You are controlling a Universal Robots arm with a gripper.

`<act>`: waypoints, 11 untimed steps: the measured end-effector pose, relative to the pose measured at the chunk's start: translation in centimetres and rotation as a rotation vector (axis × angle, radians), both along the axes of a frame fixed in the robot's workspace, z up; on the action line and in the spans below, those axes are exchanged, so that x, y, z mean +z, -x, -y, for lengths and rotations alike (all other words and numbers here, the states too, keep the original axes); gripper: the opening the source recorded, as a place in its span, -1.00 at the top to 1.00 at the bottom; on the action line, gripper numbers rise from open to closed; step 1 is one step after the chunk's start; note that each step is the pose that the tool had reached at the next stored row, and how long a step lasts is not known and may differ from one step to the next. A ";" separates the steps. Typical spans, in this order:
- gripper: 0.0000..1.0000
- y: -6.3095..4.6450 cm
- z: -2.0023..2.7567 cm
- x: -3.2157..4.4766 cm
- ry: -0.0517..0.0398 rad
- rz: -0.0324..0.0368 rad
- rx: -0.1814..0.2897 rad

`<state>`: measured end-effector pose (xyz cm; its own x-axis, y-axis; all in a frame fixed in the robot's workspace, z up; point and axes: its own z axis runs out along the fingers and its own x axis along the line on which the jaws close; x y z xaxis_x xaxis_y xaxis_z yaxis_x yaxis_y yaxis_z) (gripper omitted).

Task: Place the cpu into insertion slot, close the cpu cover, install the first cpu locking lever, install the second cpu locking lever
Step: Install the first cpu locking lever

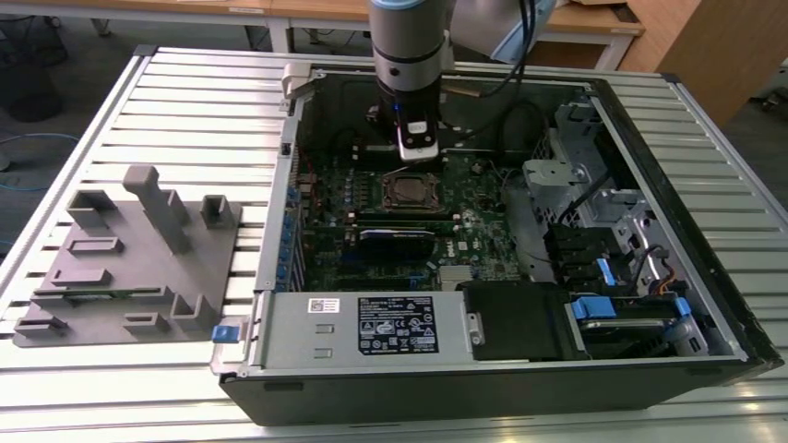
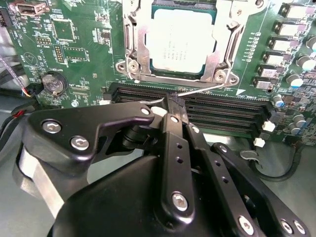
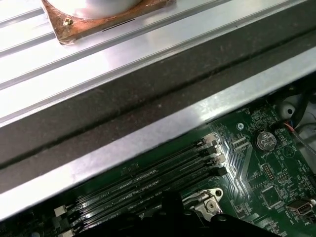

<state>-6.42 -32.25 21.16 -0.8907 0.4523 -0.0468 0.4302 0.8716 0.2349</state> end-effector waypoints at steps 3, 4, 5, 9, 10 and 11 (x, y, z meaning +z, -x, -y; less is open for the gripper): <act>0.79 -0.1 0.00 -0.09 0.0001 -0.0001 0.000; 0.79 -0.1 0.00 -0.14 0.0001 -0.0001 0.000; 0.79 -0.2 0.00 -0.18 0.0002 0.0000 0.000; 0.79 -0.4 -0.01 -0.29 0.0004 -0.0002 0.000; 0.79 -0.4 -0.01 -0.29 0.0005 -0.0002 0.000; 0.79 -0.4 -0.01 -0.30 0.0004 -0.0002 0.000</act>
<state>-6.06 -32.24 20.86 -0.8908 0.4520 -0.0468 0.4301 0.8718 0.2345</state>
